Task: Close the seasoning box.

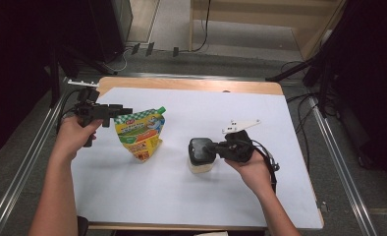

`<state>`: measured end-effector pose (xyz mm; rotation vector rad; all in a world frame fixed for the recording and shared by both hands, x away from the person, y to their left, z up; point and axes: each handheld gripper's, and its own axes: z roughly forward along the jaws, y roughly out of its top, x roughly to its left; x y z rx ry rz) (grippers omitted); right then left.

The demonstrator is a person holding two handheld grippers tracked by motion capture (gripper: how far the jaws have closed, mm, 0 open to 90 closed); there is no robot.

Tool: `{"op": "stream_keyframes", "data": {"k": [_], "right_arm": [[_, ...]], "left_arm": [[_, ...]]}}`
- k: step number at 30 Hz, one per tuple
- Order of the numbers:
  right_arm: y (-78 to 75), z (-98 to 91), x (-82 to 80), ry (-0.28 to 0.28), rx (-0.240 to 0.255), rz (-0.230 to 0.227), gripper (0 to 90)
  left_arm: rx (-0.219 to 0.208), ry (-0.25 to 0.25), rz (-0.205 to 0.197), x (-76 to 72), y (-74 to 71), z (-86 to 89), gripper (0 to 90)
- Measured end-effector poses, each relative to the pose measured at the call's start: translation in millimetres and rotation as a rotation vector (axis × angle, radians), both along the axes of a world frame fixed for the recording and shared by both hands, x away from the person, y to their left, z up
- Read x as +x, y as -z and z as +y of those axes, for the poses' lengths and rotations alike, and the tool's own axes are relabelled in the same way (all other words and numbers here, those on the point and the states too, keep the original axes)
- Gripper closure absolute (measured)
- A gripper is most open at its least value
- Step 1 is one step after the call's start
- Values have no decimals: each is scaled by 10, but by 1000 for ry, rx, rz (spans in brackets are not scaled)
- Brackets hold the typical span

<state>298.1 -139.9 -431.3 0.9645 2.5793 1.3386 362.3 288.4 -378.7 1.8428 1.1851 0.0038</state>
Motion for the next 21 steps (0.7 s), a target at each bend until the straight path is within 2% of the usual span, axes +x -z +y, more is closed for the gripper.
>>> {"op": "stream_keyframes", "data": {"k": [10, 21], "right_arm": [[39, 14, 11, -5, -4, 6, 896], [2, -36, 26, 4, 19, -18, 770]], "left_arm": [[2, -6, 5, 2, 8, 14, 313], [6, -10, 1, 4, 10, 23, 312]]}}
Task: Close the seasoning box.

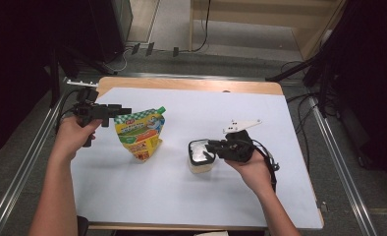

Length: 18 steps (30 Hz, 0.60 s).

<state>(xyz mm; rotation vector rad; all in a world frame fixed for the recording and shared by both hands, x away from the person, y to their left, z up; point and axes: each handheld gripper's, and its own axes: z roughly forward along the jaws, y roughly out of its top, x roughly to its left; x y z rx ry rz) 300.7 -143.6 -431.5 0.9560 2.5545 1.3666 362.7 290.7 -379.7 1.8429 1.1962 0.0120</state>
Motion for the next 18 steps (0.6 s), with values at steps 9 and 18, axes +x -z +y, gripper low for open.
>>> {"op": "stream_keyframes", "data": {"k": [9, 18], "right_arm": [[-1, -64, 20, 21, 8, -15, 686], [20, -272, 98, 79, 10, -51, 568]], "left_arm": [[1, 3, 2, 3, 4, -14, 312], [2, -2, 3, 4, 4, -5, 310]]}}
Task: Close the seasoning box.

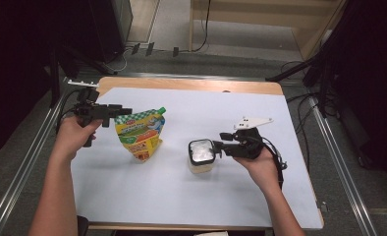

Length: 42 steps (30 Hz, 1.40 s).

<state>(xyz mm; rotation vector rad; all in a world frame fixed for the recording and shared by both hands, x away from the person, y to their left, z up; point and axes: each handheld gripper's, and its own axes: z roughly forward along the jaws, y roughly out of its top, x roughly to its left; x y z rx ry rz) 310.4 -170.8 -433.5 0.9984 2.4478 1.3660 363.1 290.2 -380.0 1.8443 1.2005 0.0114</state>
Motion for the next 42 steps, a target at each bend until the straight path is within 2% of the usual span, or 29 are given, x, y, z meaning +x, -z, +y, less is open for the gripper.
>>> {"op": "stream_keyframes", "data": {"k": [11, 16, 23, 33, 37, 42], "right_arm": [[35, -410, 98, 107, 54, -13, 525], [79, -573, 125, 151, 53, -34, 496], [177, -762, 163, 206, 51, -28, 477], [321, -828, 225, 236, 35, 26, 458], [354, -801, 232, 233, 4, 22, 459], [374, -763, 234, 226, -7, 28, 457]], "left_arm": [[4, 3, -1, -4, -3, 5, 309], [4, 0, -2, -4, -3, 9, 309], [12, -7, -6, -6, 0, 27, 309], [11, -7, -7, -10, -3, 26, 309], [10, -7, -6, -11, -3, 31, 309], [10, -5, -5, -12, -3, 27, 308]]}}
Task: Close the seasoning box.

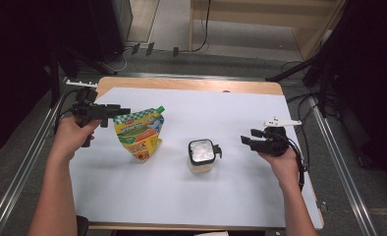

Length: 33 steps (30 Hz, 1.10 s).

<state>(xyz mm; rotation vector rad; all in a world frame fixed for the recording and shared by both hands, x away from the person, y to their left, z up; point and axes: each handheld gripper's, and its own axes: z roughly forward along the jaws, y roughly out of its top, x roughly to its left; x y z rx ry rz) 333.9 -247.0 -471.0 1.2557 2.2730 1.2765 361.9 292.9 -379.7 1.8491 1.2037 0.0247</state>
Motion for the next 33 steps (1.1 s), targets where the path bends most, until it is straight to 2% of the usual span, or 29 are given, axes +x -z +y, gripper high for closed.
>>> {"op": "stream_keyframes", "data": {"k": [33], "right_arm": [[15, 59, -2, -20, -15, 1, 454]], "left_arm": [[3, -1, 3, 2, -2, 0, 305]]}}
